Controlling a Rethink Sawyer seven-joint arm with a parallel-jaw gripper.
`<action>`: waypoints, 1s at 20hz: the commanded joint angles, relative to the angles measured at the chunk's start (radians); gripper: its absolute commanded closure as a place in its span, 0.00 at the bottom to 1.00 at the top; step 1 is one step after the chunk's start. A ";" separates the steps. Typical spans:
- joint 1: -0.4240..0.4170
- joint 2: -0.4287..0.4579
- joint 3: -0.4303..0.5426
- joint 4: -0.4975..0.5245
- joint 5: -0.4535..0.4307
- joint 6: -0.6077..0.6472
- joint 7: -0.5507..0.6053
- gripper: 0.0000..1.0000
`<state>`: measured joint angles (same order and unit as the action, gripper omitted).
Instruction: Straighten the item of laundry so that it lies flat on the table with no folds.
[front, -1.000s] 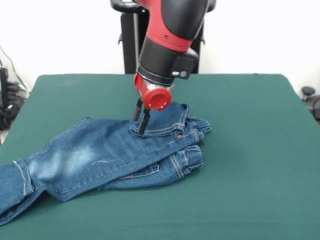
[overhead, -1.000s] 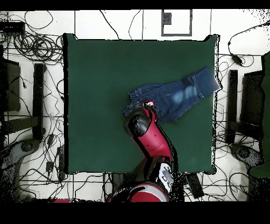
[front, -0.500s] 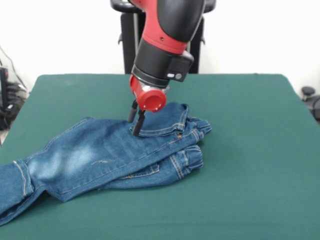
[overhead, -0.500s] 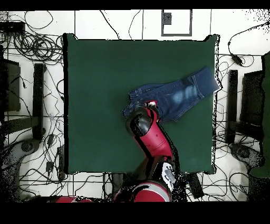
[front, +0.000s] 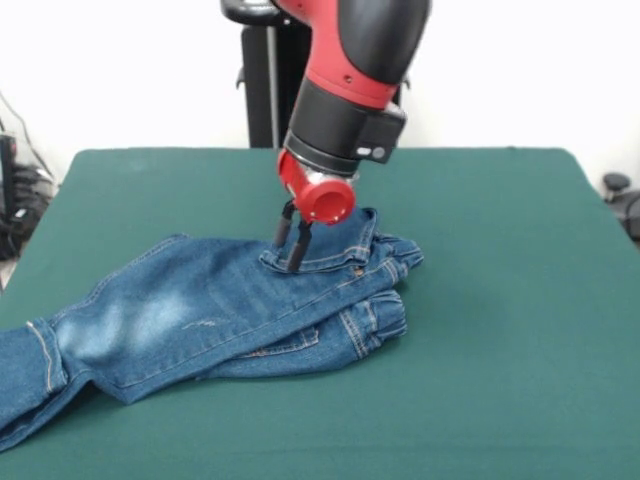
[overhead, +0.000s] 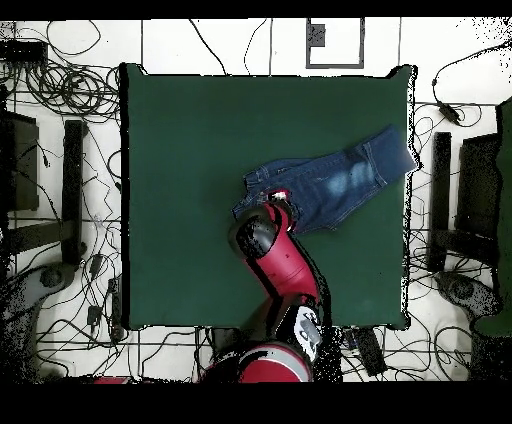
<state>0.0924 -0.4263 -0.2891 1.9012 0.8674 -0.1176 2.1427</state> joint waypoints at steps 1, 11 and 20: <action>0.045 0.024 0.098 0.047 0.065 0.025 0.290 0.00; 0.023 0.028 0.125 0.055 0.039 -0.009 0.302 0.00; -0.026 0.046 0.159 0.051 -0.010 -0.055 0.302 0.00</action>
<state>0.0789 -0.4201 -0.2811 1.9012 0.8715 -0.1196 2.1427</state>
